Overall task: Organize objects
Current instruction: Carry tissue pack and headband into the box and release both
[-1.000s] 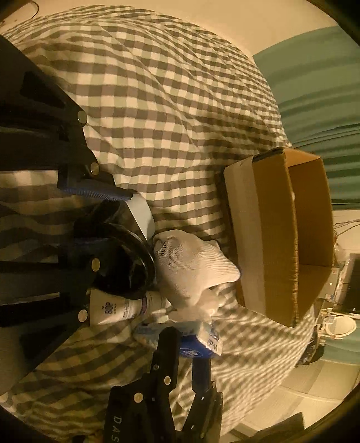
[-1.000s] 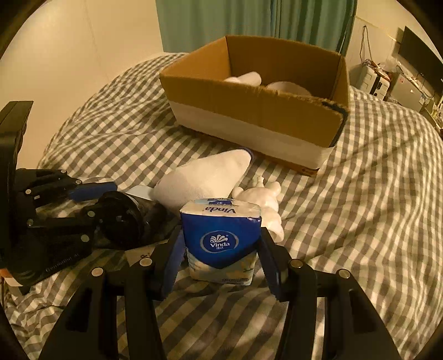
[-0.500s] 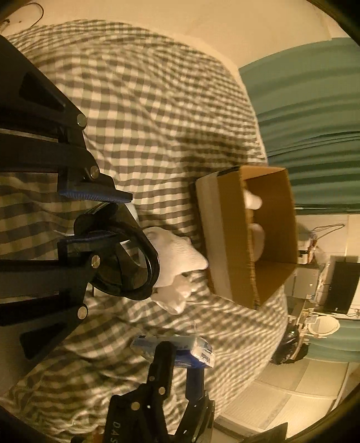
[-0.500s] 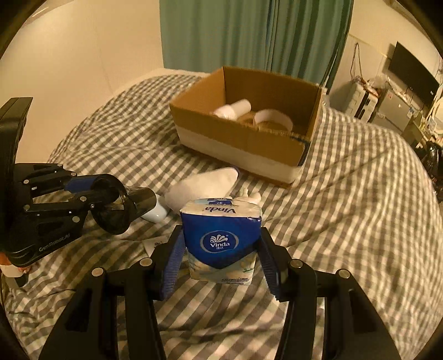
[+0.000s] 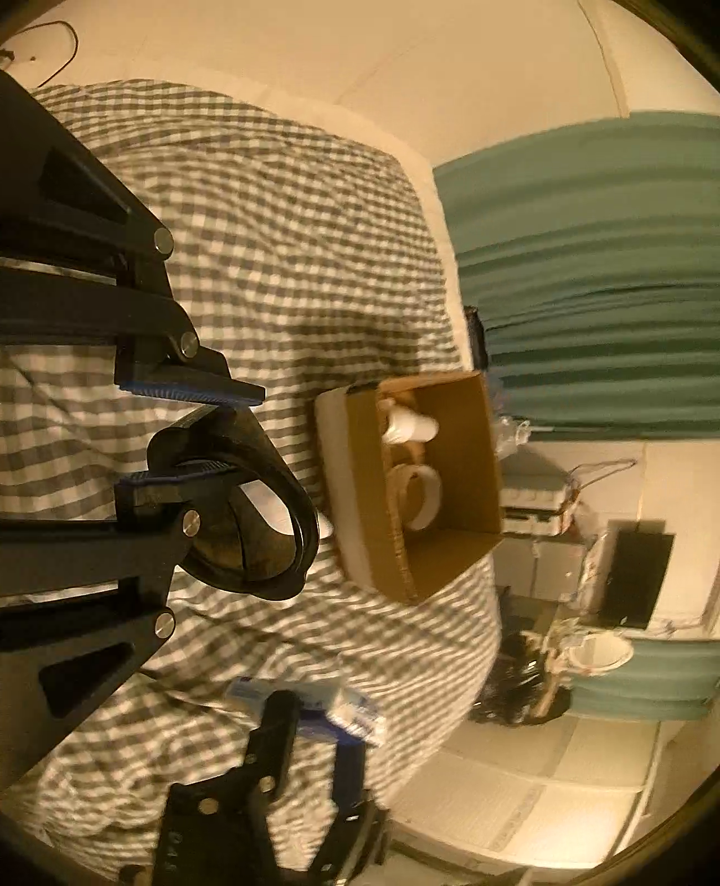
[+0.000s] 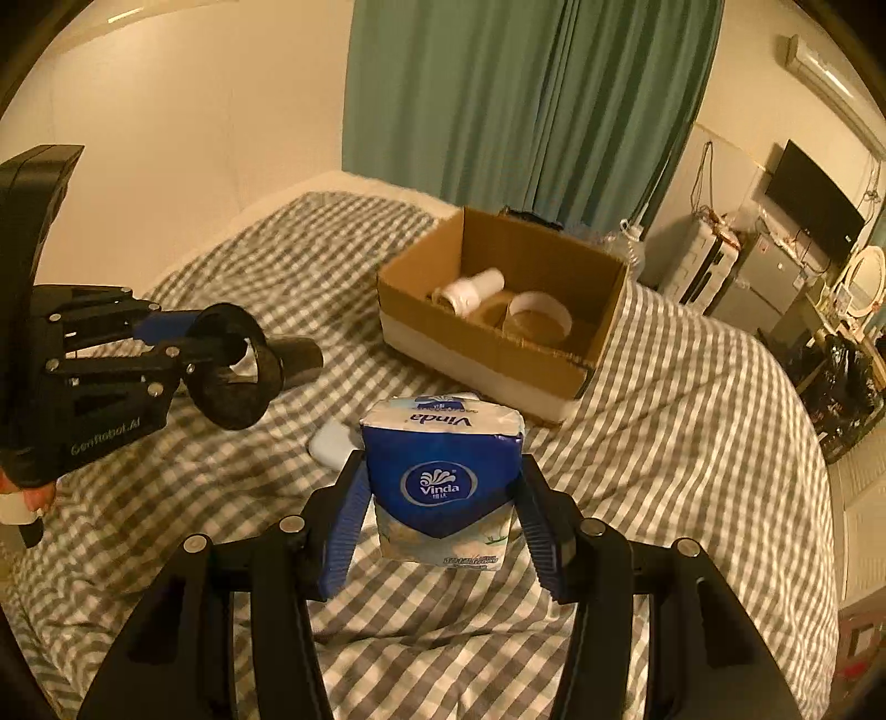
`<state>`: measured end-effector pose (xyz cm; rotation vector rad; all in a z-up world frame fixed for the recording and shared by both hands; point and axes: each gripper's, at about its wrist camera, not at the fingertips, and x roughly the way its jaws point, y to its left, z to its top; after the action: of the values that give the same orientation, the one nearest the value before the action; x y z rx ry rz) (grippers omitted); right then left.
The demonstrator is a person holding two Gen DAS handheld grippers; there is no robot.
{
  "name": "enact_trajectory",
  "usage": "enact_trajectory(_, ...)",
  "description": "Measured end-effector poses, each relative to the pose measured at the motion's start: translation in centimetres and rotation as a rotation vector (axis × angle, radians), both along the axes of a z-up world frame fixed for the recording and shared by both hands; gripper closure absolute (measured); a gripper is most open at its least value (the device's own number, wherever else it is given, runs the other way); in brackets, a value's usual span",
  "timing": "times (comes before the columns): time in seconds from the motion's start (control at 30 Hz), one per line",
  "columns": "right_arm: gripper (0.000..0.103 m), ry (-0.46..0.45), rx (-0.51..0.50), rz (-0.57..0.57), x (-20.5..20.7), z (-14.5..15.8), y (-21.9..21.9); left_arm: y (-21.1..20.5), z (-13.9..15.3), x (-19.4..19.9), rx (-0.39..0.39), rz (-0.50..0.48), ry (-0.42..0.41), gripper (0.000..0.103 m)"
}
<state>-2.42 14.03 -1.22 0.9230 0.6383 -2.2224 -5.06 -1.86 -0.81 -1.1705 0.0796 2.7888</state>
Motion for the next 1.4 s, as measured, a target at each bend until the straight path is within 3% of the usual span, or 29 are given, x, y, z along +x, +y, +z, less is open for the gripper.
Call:
enact_trajectory(0.4,0.051,0.066,-0.058,0.009,-1.1,5.7,-2.0,-1.2,5.6,-3.7,-0.005,0.015,0.072,0.083)
enact_trajectory(0.6,0.051,0.094,-0.085,0.003,-4.0,8.4,-3.2,-1.7,8.1,-7.3,0.038,0.048,0.091,0.083)
enact_trajectory(0.87,0.051,0.104,-0.136,-0.017,-9.6,10.8,-5.0,-0.9,9.1,-13.2,-0.003,0.048,0.107,0.083)
enact_trajectory(1.1,0.051,0.037,-0.155,-0.04,-15.9,7.9,-6.4,0.5,5.3,-18.9,-0.053,0.014,0.046,0.083)
enact_trajectory(1.4,0.051,-0.081,-0.077,-0.092,-23.3,-1.0,-7.3,2.7,-2.5,-23.1,-0.109,-0.017,-0.019,0.083)
